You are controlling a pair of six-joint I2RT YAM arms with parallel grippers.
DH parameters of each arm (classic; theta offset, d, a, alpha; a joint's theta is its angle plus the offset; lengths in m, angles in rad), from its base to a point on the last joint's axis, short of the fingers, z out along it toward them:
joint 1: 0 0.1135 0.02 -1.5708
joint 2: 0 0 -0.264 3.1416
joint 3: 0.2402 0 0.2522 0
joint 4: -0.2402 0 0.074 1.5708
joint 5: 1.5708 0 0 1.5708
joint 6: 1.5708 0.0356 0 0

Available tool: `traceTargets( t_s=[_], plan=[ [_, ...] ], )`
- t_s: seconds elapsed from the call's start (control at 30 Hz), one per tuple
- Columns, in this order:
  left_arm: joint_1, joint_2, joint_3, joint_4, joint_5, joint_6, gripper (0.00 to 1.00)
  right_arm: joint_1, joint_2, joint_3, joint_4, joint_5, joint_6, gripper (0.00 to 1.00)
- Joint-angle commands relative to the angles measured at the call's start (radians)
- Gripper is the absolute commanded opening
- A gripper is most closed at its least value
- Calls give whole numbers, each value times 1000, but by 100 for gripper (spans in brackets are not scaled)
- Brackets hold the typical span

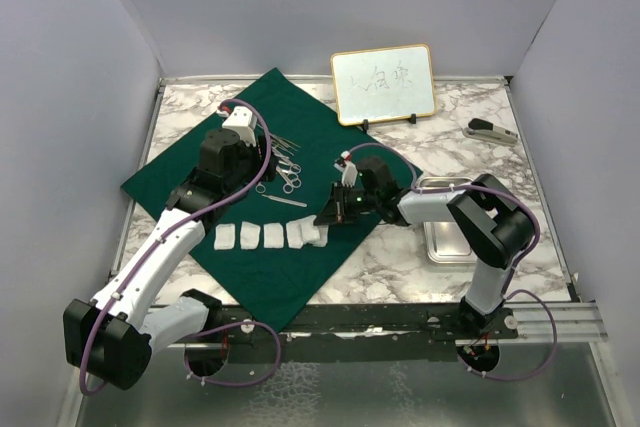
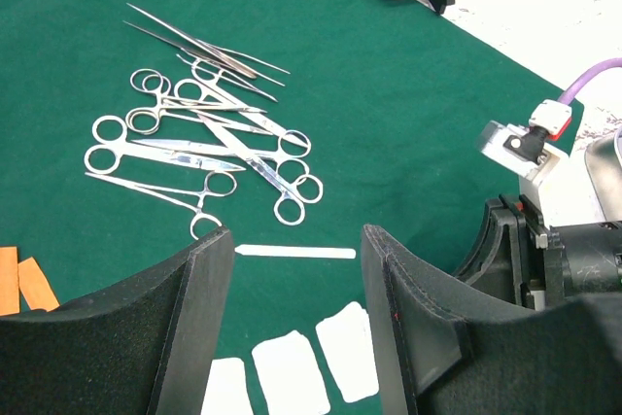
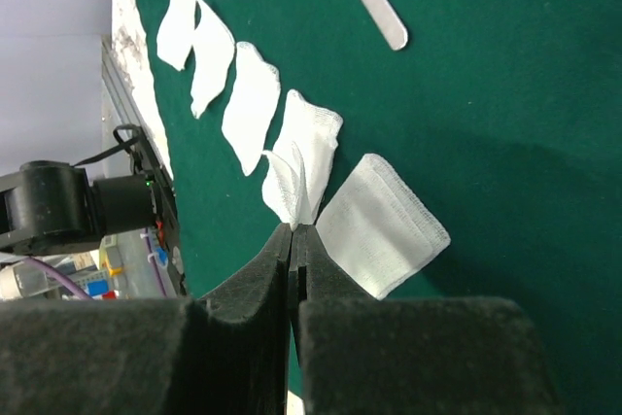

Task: Prepare the surgical pack
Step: Adjust the medical item in the surgical kit.

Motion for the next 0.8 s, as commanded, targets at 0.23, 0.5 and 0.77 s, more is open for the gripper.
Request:
traceTargets(
  t_s=[0.23, 0.5, 0.77],
  plan=[
    [6, -4, -7, 24, 22, -1, 58, -17, 6, -41, 47, 69, 26, 1],
    [7, -3, -7, 24, 21, -1, 58, -18, -17, -54, 4, 88, 13, 1],
    [7, -1, -7, 24, 24, -1, 58, -29, -30, -72, -12, 97, 8, 1]
  ],
)
